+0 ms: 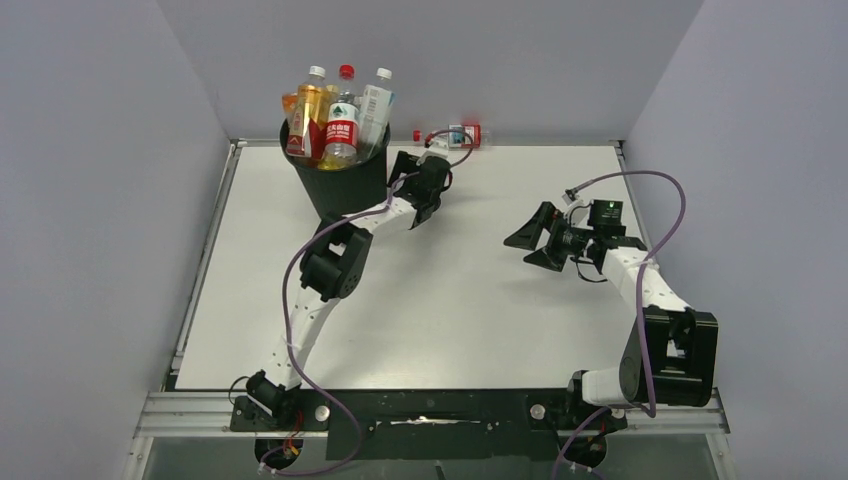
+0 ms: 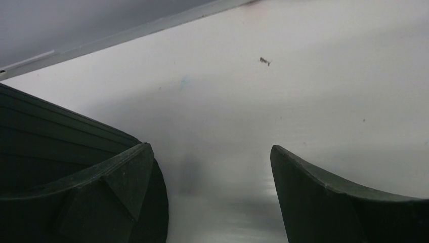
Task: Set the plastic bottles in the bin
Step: Move the trash bin to the center of the board.
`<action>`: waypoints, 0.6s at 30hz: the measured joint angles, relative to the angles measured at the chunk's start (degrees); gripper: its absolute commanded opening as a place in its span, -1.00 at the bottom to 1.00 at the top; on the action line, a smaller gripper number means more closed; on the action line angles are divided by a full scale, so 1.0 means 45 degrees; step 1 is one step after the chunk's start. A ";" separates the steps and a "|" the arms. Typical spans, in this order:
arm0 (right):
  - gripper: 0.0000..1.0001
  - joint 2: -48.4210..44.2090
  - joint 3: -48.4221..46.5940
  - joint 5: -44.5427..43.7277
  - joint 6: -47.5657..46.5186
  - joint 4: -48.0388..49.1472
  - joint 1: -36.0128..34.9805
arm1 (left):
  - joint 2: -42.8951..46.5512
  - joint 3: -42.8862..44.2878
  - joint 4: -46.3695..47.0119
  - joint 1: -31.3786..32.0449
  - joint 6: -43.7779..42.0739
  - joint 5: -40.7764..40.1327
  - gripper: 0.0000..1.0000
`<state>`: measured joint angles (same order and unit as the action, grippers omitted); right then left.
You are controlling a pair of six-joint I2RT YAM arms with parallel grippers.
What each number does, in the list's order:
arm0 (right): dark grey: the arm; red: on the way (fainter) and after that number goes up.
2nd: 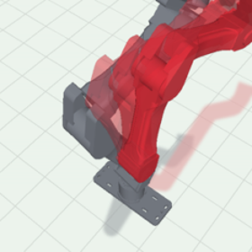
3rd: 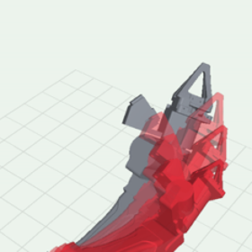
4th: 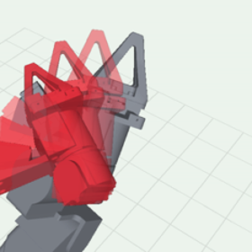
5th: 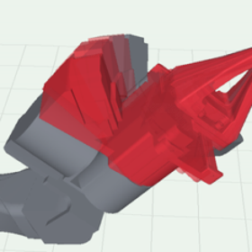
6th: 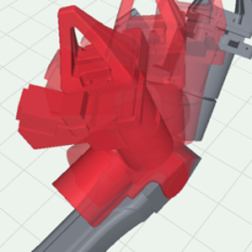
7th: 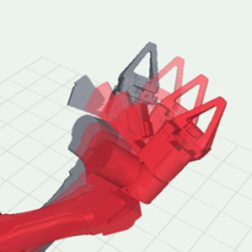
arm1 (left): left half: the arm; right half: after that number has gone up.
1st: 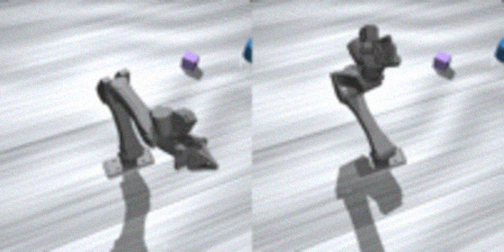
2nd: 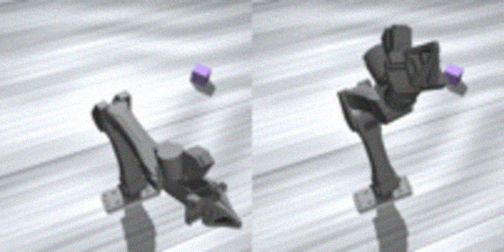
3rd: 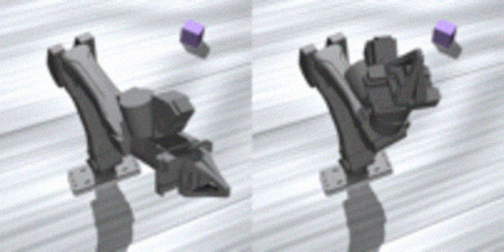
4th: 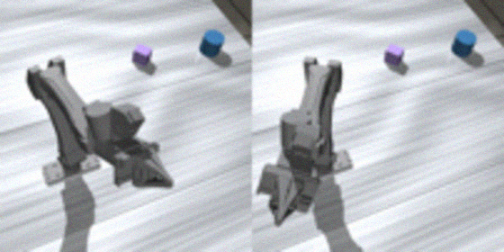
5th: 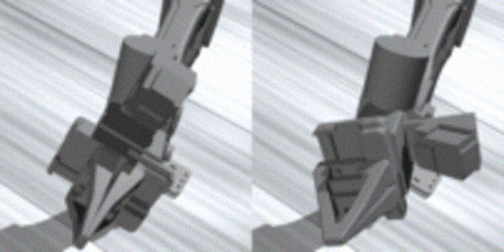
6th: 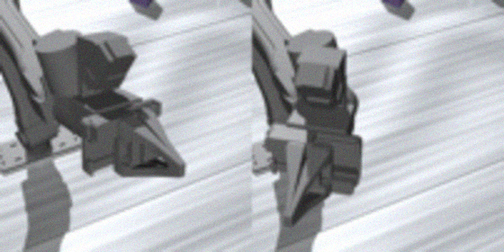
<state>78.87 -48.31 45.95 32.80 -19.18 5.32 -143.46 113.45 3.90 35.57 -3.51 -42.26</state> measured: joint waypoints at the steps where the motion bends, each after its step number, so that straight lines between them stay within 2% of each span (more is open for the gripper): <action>1: 0.83 -0.0005 0.0058 0.0005 -0.0019 0.0000 0.0000 | 0.0049 -0.0272 0.0087 -0.0010 0.0005 -0.0044 0.74; 11: 0.83 -0.0175 0.0131 0.0073 -0.0170 -0.0097 0.0000 | 0.1545 -0.3599 0.0826 -0.0209 0.0457 -0.0345 0.75; 18: 0.83 -0.0272 0.0131 0.0068 -0.0180 -0.0146 -0.0005 | 0.2603 -0.5231 0.1379 -0.1156 0.0797 -0.0321 0.76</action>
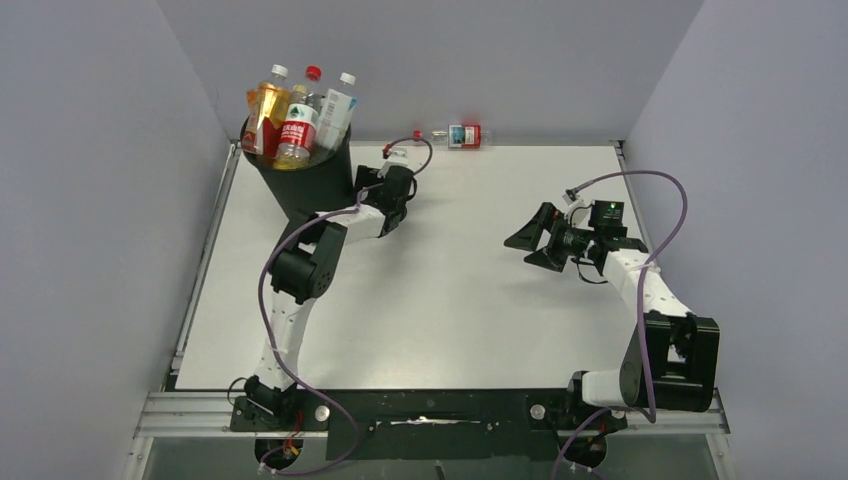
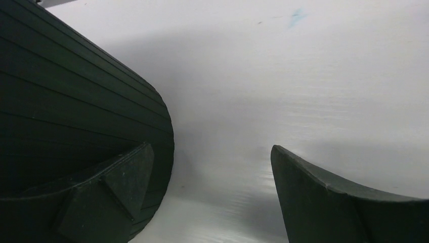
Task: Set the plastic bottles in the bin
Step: Move the trash bin to the center of the board.
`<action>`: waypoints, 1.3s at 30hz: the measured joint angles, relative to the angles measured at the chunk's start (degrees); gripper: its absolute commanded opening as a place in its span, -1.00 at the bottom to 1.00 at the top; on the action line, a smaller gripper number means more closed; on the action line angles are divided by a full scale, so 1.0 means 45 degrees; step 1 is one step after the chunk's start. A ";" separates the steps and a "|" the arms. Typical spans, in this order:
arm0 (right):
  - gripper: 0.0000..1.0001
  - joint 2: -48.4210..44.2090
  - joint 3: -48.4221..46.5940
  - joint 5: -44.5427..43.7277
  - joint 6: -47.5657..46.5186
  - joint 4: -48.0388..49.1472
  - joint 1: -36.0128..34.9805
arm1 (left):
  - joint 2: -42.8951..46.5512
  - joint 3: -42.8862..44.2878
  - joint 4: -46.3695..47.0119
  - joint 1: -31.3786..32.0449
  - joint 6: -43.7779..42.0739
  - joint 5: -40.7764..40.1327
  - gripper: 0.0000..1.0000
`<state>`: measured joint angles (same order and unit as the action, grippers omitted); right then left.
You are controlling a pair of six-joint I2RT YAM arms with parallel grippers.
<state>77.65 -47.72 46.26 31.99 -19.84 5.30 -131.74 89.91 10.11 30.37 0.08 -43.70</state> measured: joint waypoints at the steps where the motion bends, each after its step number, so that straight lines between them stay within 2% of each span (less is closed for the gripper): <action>1: 0.83 -0.0029 0.0000 0.0000 0.0005 -0.0005 -0.0005 | 0.0121 -0.0228 0.0068 -0.0155 0.0063 0.0000 0.76; 11: 0.83 -0.0087 0.0000 -0.0058 0.0136 0.0015 -0.0126 | 0.1375 -0.2137 0.0291 -0.1156 0.0670 0.0000 0.75; 14: 0.86 -0.0053 0.0000 -0.0136 0.0287 0.0112 -0.0185 | 0.1642 -0.2200 0.0291 -0.1020 0.0850 0.0005 0.75; 16: 0.99 0.0044 -0.0010 -0.0194 0.0389 0.0277 -0.0199 | 0.1812 -0.2200 0.0291 -0.0772 0.0928 0.0005 0.75; 19: 0.96 0.0481 -0.0097 -0.0301 0.0568 0.0690 -0.0199 | 0.1919 -0.2084 0.0228 -0.0233 0.1093 0.0097 0.78; 26: 0.96 0.3181 -0.0865 -0.0704 0.1132 0.2404 -0.0223 | 0.1409 -0.0131 -0.0719 0.0539 0.1535 0.0899 0.83; 34: 0.96 0.6698 -0.2929 -0.1166 0.2302 0.4804 -0.0238 | -0.0151 0.2288 -0.1515 -0.0189 0.2322 0.2895 0.83; 39: 0.98 0.9165 -0.5153 -0.1481 0.3633 0.6921 -0.0272 | -0.1564 0.3725 -0.1758 -0.0491 0.2560 0.3730 0.83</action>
<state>118.89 -70.91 39.59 48.34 11.31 4.08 -138.78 106.67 2.20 28.16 11.60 -26.92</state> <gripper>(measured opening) 0.983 0.914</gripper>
